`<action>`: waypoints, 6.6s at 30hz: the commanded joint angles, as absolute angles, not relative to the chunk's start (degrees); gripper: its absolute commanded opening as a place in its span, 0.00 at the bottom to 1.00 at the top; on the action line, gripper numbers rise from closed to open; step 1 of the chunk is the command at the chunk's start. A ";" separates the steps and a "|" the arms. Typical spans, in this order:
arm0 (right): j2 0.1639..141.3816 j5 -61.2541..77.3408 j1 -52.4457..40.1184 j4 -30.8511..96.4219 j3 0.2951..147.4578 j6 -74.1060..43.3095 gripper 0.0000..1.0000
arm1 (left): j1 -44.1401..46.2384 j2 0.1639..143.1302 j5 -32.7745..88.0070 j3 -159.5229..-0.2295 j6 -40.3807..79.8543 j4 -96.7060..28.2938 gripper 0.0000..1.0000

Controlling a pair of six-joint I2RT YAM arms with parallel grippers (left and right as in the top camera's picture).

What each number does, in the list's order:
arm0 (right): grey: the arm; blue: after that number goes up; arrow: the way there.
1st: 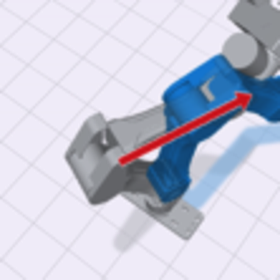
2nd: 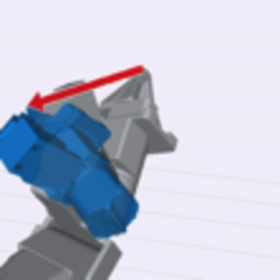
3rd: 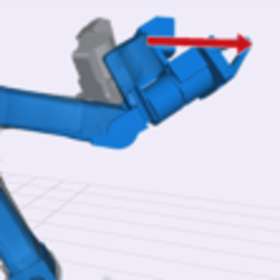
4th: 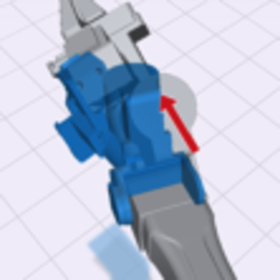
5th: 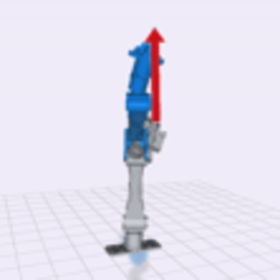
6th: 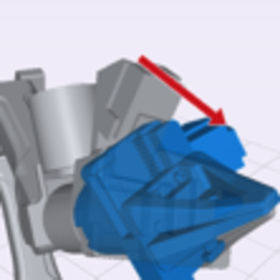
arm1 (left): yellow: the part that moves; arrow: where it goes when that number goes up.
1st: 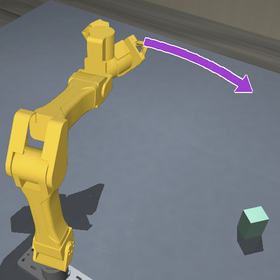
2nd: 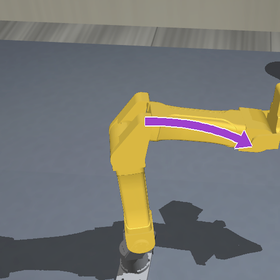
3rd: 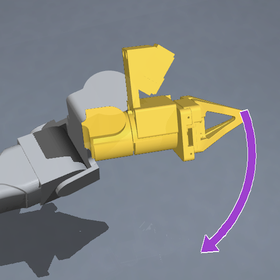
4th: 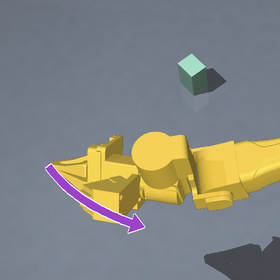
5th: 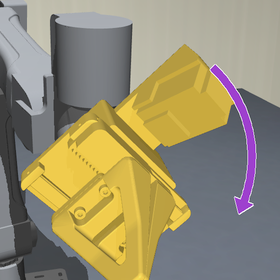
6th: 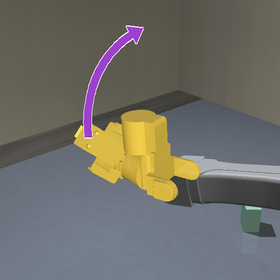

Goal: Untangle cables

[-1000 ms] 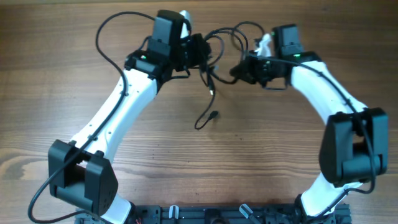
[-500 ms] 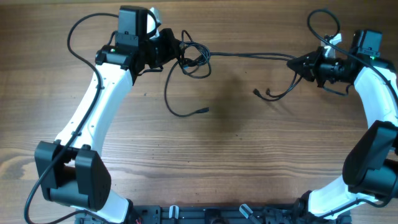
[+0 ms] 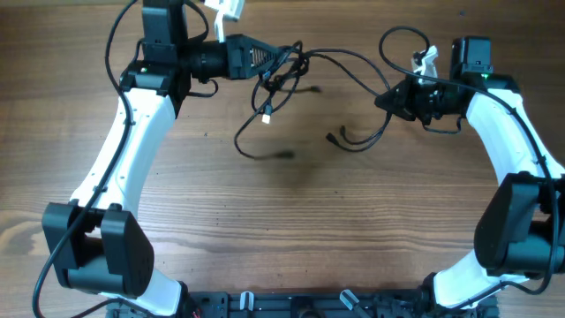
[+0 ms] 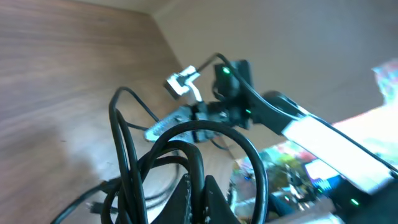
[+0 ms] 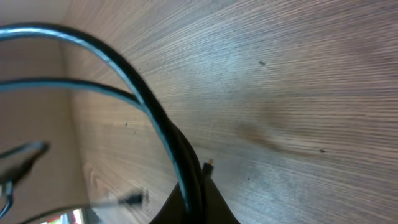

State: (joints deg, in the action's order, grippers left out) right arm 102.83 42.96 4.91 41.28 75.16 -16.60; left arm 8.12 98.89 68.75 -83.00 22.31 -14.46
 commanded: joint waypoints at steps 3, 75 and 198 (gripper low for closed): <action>101.80 38.74 4.86 42.13 75.42 -16.36 0.11 | 9.72 97.08 74.78 -83.59 21.74 -13.89 0.04; 91.42 52.86 19.14 42.41 81.03 -24.27 0.04 | 21.76 97.08 13.43 -83.59 26.59 -34.98 0.04; 94.39 53.69 -1.93 39.51 82.06 -19.53 0.31 | 21.69 97.01 37.67 -83.59 118.24 -14.31 0.04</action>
